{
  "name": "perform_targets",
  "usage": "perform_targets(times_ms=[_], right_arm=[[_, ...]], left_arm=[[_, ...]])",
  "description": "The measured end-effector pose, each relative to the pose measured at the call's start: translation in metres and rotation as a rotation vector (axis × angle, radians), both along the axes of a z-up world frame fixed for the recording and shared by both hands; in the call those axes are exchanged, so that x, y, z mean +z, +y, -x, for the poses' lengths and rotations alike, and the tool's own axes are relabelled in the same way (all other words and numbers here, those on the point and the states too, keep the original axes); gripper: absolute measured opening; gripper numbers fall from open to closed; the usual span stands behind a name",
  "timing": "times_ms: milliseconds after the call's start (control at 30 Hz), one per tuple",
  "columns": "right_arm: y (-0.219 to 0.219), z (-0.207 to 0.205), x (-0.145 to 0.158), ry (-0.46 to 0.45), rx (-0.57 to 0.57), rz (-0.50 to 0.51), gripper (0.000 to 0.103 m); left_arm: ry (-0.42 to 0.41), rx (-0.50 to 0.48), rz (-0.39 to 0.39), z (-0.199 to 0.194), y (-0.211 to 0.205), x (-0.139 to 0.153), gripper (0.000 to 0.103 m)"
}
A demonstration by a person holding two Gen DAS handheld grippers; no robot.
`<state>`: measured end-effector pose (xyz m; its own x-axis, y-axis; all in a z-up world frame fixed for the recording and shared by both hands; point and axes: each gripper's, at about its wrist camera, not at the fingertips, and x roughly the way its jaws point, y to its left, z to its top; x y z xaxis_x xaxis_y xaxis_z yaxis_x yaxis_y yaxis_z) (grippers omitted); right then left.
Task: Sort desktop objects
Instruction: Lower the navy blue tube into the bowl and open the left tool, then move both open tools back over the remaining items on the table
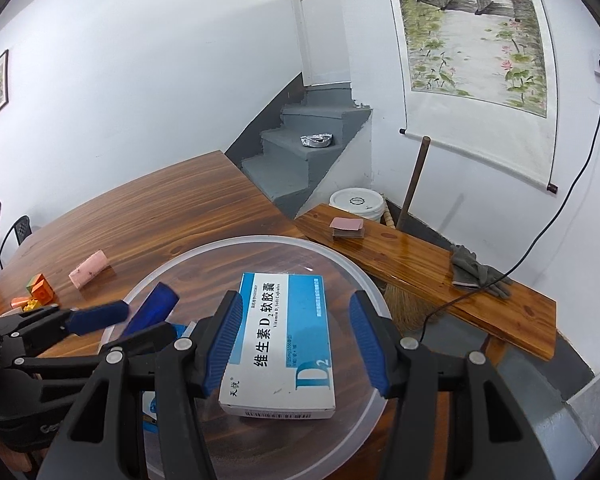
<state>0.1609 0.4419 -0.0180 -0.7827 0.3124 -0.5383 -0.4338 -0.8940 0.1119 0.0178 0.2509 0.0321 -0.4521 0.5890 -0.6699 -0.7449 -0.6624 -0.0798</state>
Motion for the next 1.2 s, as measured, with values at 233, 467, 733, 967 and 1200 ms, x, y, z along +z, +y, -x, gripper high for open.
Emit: perform_targets(times_ms=[233,467,733,967,1200], right_arm=[[-0.001,0.001,0.002,0.004,-0.012,-0.007,0.064],[-0.006,0.002,0.003,0.003,-0.012,-0.013,0.065],[-0.016,0.005,0.006,0.003,0.001,-0.022,0.067],[-0.030,0.012,0.009,-0.001,0.024,-0.032,0.068],[-0.047,0.022,0.013,-0.005,0.053,-0.052,0.069]], left_arm=[[0.002,0.011,-0.025,0.003,-0.008,0.006,0.069],[0.014,0.027,-0.015,0.003,-0.015,0.006,0.069],[0.025,0.057,-0.007,0.004,-0.029,0.008,0.069],[0.020,0.089,-0.003,0.010,-0.048,0.007,0.069],[0.013,0.126,-0.013,0.017,-0.071,0.005,0.069]])
